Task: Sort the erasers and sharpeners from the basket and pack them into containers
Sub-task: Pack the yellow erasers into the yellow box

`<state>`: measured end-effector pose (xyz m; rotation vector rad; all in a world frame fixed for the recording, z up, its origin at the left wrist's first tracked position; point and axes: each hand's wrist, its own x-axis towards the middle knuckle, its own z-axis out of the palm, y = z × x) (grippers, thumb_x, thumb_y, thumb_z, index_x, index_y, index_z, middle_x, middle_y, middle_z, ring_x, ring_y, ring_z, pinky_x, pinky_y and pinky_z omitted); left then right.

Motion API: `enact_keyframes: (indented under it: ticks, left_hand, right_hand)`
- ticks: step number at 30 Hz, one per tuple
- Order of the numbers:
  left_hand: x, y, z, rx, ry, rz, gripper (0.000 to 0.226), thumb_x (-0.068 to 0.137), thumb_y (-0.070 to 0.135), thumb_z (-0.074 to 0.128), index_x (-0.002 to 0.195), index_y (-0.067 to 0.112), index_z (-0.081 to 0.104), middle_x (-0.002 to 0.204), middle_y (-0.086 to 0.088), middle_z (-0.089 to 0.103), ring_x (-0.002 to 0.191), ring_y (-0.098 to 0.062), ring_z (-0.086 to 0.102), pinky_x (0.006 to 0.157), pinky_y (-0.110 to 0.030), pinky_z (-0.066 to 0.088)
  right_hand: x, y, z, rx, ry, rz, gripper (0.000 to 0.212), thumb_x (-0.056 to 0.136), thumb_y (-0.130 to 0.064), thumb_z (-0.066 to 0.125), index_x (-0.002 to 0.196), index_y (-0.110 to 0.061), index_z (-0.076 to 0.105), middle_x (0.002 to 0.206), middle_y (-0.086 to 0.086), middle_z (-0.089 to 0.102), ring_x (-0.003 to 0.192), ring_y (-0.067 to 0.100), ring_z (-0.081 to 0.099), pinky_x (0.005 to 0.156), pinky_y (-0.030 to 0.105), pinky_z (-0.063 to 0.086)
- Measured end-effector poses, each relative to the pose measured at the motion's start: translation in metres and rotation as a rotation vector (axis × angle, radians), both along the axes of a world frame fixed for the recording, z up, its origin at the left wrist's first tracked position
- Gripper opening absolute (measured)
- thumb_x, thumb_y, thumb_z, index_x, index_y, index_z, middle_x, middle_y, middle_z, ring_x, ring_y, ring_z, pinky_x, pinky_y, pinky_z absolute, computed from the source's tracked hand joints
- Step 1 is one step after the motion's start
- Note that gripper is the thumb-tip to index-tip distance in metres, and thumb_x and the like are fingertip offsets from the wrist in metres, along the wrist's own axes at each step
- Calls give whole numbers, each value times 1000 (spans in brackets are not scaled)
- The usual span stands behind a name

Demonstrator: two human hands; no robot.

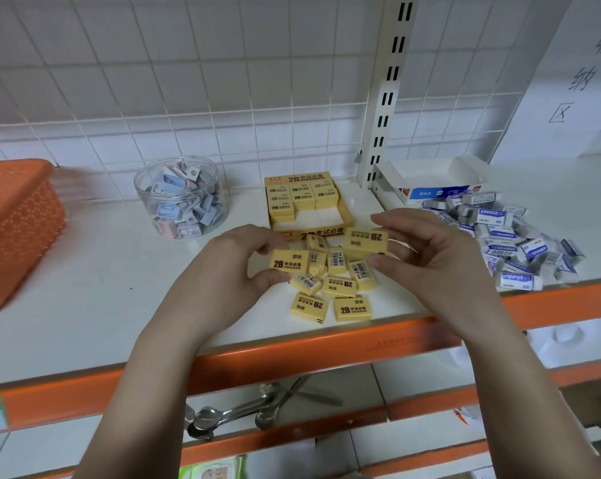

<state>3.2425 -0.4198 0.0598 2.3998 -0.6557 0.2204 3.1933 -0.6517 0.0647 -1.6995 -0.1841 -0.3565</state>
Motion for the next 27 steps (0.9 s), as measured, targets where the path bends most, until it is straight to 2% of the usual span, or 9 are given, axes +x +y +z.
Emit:
enact_keyframes:
  ticks: [5,9,12,14,15,18,21,25,27]
  left_hand:
    - [-6,6,3,-3,-31,56,28,76,27,75,99,33,59,96,13,61,88,-1,50,75,-9,36]
    - [-10,9,3,-4,-40,88,28,75,28,75,97,34,59,95,12,60,88,-3,51,75,-11,37]
    - [-12,10,3,-23,-32,115,26,74,29,76,94,35,59,94,13,61,86,-2,52,75,-18,42]
    - [-14,11,4,-51,-31,157,24,74,29,76,90,36,59,91,13,61,84,-2,53,75,-24,45]
    - [-15,10,5,-66,-43,189,23,74,29,76,89,34,60,90,13,60,82,-2,53,73,-23,44]
    - [-18,4,7,-126,-101,272,19,73,28,75,88,28,63,85,12,57,75,0,51,65,-13,39]
    - [-19,-2,6,-191,-92,278,20,71,33,71,90,28,64,84,13,57,77,2,50,64,-8,37]
    - [-20,2,1,-235,-68,289,20,71,29,74,88,29,64,83,14,58,77,4,50,65,-6,37]
    - [-20,5,-1,-241,-65,308,20,71,25,76,87,28,65,82,13,58,77,3,51,66,-5,36]
  right_hand:
    - [1,7,0,-83,-7,-4,45,70,9,72,96,-27,67,116,-2,54,102,4,64,86,13,50]
    - [3,11,1,-124,-3,-18,39,75,3,71,95,-30,67,114,-6,61,99,4,65,82,14,52]
    - [4,15,4,39,91,11,33,80,1,65,100,-25,65,85,-3,73,82,11,72,69,18,56]
    - [7,17,4,210,152,54,27,80,-1,62,101,-19,64,61,-5,65,81,16,72,72,19,56]
    - [9,19,5,276,178,75,25,77,-6,64,100,-17,65,56,-5,61,81,17,72,74,20,56]
    - [20,23,10,288,216,60,20,72,-18,67,92,-19,67,64,9,64,75,14,71,66,19,55]
    - [35,27,14,198,266,28,14,86,-9,63,94,-20,63,84,31,54,75,20,66,61,21,55]
    - [63,27,21,247,366,44,16,90,-4,59,99,-14,49,106,25,60,80,24,70,65,34,60]
    - [79,26,26,224,397,52,14,92,-4,57,99,-12,47,112,23,58,83,24,69,64,36,60]
